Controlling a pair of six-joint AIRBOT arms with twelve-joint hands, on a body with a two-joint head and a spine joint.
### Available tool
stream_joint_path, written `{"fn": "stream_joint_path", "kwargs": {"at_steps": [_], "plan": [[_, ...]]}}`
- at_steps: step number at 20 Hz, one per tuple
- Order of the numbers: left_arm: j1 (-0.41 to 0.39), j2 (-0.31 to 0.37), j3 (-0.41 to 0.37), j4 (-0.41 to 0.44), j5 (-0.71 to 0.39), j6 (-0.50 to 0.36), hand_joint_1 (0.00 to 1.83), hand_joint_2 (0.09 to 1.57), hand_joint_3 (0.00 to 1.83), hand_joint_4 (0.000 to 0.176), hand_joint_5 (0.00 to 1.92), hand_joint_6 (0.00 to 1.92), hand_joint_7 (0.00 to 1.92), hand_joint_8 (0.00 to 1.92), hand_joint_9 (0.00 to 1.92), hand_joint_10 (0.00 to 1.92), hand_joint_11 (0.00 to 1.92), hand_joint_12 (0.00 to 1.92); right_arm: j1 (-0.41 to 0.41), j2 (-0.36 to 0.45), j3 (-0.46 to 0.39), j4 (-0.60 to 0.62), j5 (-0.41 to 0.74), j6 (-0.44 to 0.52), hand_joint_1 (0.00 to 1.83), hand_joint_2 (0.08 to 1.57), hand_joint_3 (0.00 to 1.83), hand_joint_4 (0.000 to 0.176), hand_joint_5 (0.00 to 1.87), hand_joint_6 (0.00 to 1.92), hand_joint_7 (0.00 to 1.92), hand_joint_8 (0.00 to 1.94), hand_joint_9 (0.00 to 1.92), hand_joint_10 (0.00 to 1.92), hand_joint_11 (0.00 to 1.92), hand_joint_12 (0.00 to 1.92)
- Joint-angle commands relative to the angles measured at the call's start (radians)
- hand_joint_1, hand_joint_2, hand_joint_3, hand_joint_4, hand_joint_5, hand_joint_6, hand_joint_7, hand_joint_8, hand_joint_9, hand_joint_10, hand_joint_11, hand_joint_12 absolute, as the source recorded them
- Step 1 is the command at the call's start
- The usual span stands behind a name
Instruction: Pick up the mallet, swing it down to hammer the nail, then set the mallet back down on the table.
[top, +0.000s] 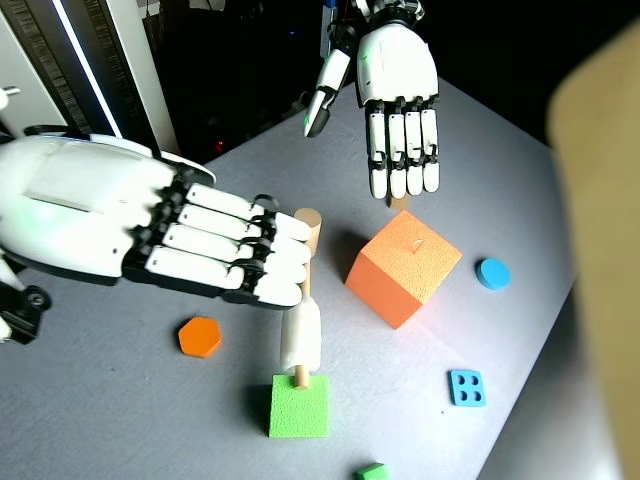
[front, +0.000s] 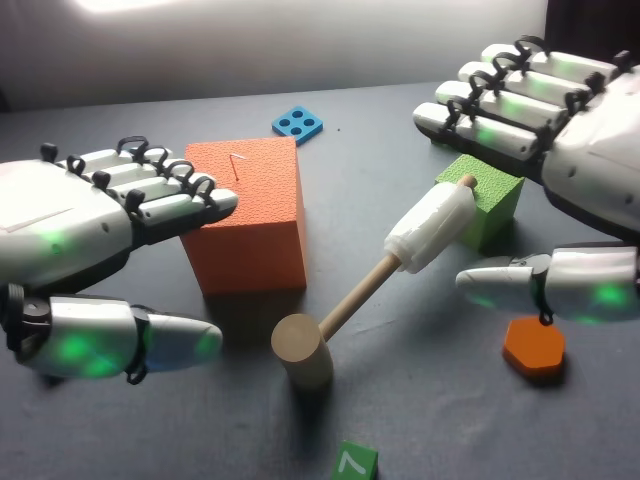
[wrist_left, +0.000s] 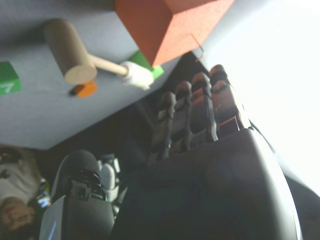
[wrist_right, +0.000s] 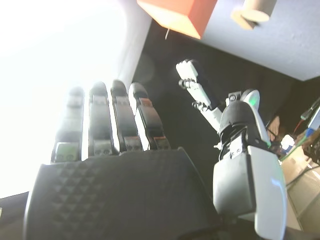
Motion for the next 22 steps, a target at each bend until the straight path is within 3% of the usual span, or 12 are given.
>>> {"fn": "stream_joint_path", "kwargs": {"at_steps": [1, 4, 6, 12, 14, 20, 22], "plan": [[-0.005, 0.008, 0.011, 0.036, -0.107, -0.038, 0.0, 1.18, 0.0, 0.0, 0.07, 0.0, 0.06, 0.0, 0.02, 0.0, 0.0, 0.01, 0.002, -0.003, 0.007, -0.018, 0.12, -0.014, 0.26, 1.16, 0.02, 0.0, 0.0, 0.0, 0.0, 0.0, 0.0, 0.0, 0.0, 0.0], [0.021, -0.006, 0.053, 0.126, -0.146, -0.144, 0.0, 1.17, 0.0, 0.0, 0.1, 0.02, 0.09, 0.01, 0.05, 0.01, 0.03, 0.02, 0.005, -0.035, 0.029, -0.018, 0.077, -0.071, 0.44, 1.14, 0.0, 0.0, 0.0, 0.0, 0.0, 0.0, 0.0, 0.0, 0.0, 0.0], [0.056, -0.021, 0.081, 0.129, -0.198, -0.181, 0.0, 1.16, 0.0, 0.0, 0.07, 0.0, 0.06, 0.0, 0.04, 0.0, 0.01, 0.01, 0.044, -0.047, 0.054, -0.018, -0.034, -0.058, 0.78, 1.12, 0.0, 0.0, 0.0, 0.0, 0.0, 0.0, 0.0, 0.0, 0.0, 0.0], [0.084, -0.092, 0.146, 0.129, -0.252, -0.222, 0.0, 1.17, 0.0, 0.0, 0.1, 0.01, 0.1, 0.01, 0.07, 0.01, 0.04, 0.03, 0.185, -0.107, 0.164, -0.011, -0.315, 0.013, 1.01, 1.05, 0.0, 0.0, 0.01, 0.0, 0.0, 0.0, 0.0, 0.0, 0.0, 0.0], [0.083, -0.108, 0.165, 0.129, -0.257, -0.227, 0.0, 1.17, 0.0, 0.0, 0.09, 0.0, 0.09, 0.0, 0.06, 0.01, 0.03, 0.03, 0.225, -0.139, 0.206, 0.039, -0.414, 0.013, 1.19, 1.05, 0.0, 0.0, 0.01, 0.0, 0.0, 0.0, 0.0, 0.0, 0.01, 0.0], [0.094, -0.126, 0.196, 0.13, -0.255, -0.23, 0.0, 1.17, 0.0, 0.0, 0.08, 0.01, 0.06, 0.01, 0.04, 0.01, 0.02, 0.01, 0.241, -0.234, 0.296, 0.041, -0.487, 0.013, 1.3, 1.06, 0.0, 0.0, 0.05, 0.01, 0.03, 0.01, 0.0, 0.0, 0.02, 0.03], [0.094, -0.131, 0.201, 0.13, -0.255, -0.234, 0.0, 1.17, 0.0, 0.0, 0.09, 0.01, 0.07, 0.01, 0.05, 0.01, 0.04, 0.02, 0.233, -0.265, 0.337, 0.041, -0.509, 0.037, 1.32, 1.03, 0.0, 0.0, 0.07, 0.0, 0.06, 0.0, 0.02, 0.0, 0.0, 0.21]]}}
